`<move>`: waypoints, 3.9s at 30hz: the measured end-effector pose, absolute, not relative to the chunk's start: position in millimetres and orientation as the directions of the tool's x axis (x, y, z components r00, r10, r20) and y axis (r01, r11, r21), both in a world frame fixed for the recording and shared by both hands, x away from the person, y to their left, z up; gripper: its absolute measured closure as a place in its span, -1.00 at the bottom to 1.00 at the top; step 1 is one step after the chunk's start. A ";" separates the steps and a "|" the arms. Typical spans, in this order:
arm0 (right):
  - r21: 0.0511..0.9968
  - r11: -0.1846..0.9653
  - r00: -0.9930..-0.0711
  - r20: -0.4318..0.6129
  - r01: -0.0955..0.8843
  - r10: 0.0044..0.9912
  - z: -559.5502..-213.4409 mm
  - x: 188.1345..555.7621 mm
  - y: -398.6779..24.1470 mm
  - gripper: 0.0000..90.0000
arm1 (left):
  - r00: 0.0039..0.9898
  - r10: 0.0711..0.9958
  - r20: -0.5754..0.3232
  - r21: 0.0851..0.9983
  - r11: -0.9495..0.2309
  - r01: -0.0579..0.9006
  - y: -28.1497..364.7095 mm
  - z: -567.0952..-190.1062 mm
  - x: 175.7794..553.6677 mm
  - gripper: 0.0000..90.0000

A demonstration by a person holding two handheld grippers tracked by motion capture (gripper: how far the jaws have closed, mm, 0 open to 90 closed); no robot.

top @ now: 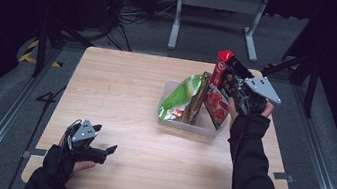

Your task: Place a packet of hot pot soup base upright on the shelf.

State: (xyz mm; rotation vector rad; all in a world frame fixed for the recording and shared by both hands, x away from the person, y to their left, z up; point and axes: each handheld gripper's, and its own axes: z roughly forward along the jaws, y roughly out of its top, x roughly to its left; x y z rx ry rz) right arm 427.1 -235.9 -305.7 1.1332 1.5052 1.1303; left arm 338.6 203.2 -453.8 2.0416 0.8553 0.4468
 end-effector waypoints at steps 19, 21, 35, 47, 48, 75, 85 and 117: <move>0.977 0.163 -0.128 -0.146 0.138 0.981 -340.1 419.6 -238.2 0.75 | 0.702 0.712 -0.006 0.819 -0.399 0.412 201.9 -454.6 338.7 -0.78; 0.976 0.172 -0.132 -0.155 0.132 0.979 -340.5 419.9 -236.4 0.75 | 0.701 0.713 -0.009 0.819 -0.398 0.414 202.0 -455.0 339.0 -0.79; 0.970 0.181 -0.175 -0.153 0.162 0.973 -364.0 423.6 -237.1 0.74 | 0.707 0.708 -0.010 0.818 -0.401 0.413 201.9 -455.1 338.8 -0.79; 0.967 0.187 -0.186 -0.154 0.172 0.970 -367.9 422.0 -244.6 0.74 | 0.710 0.704 -0.003 0.814 -0.411 0.411 201.0 -455.1 338.7 -0.79; 0.967 0.189 -0.187 -0.156 0.173 0.970 -368.0 421.9 -244.8 0.74 | 0.711 0.703 -0.001 0.814 -0.412 0.409 201.2 -455.1 338.9 -0.79; 0.942 0.260 -0.267 -0.200 0.214 0.943 -366.6 426.5 -257.1 0.68 | 0.721 0.693 0.021 0.814 -0.431 0.390 197.6 -453.5 337.5 -0.79; 0.918 0.316 -0.337 -0.227 0.239 0.914 -361.2 429.7 -264.5 0.64 | 0.713 0.701 0.016 0.812 -0.425 0.399 200.4 -454.3 335.5 -0.78; 0.894 0.349 -0.435 -0.205 0.282 0.877 -354.2 416.8 -272.5 0.37 | 0.709 0.705 0.015 0.810 -0.424 0.404 200.8 -454.3 336.0 -0.79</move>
